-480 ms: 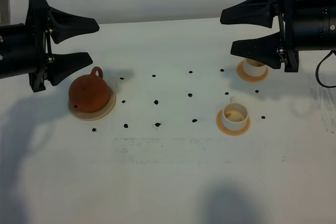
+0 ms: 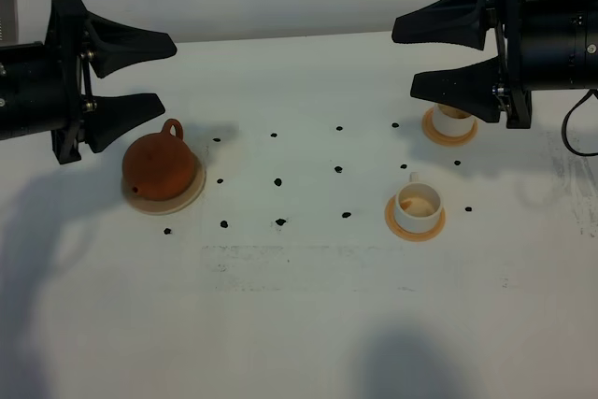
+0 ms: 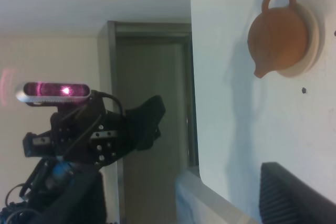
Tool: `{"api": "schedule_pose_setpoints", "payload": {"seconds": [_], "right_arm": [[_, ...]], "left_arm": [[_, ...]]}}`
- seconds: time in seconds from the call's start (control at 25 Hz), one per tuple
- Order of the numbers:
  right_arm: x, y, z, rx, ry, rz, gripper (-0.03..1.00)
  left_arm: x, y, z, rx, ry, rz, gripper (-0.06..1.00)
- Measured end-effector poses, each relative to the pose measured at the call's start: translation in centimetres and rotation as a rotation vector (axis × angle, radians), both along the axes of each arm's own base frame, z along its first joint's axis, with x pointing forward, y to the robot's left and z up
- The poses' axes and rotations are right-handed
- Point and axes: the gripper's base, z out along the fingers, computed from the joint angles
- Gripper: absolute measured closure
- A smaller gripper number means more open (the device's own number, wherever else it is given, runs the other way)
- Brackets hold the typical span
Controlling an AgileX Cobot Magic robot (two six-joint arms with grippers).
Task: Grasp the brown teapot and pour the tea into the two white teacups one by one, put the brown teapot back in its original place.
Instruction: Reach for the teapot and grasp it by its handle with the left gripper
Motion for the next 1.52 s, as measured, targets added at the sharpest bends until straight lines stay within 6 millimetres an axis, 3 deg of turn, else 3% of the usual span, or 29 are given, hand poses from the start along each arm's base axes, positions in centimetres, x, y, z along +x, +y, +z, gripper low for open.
{"api": "schedule_pose_setpoints", "payload": {"seconds": [0.72, 0.96, 1.16, 1.52], "right_arm": [[0.6, -0.4, -0.3, -0.052, -0.038, -0.065, 0.38], [0.8, -0.5, -0.6, -0.235, -0.327, -0.006, 0.38], [0.2, 1.2, -0.5, -0.331, -0.620, 0.147, 0.38], [0.3, 1.8, 0.6, -0.231, -0.674, 0.105, 0.38]], "left_arm": [[0.2, 0.1, 0.0, 0.030, -0.029, 0.008, 0.28], [0.4, 0.2, 0.2, 0.166, -0.212, -0.062, 0.28], [0.8, 0.2, 0.9, 0.208, -0.375, -0.071, 0.28], [0.8, 0.0, 1.9, 0.279, -0.614, -0.128, 0.28]]}}
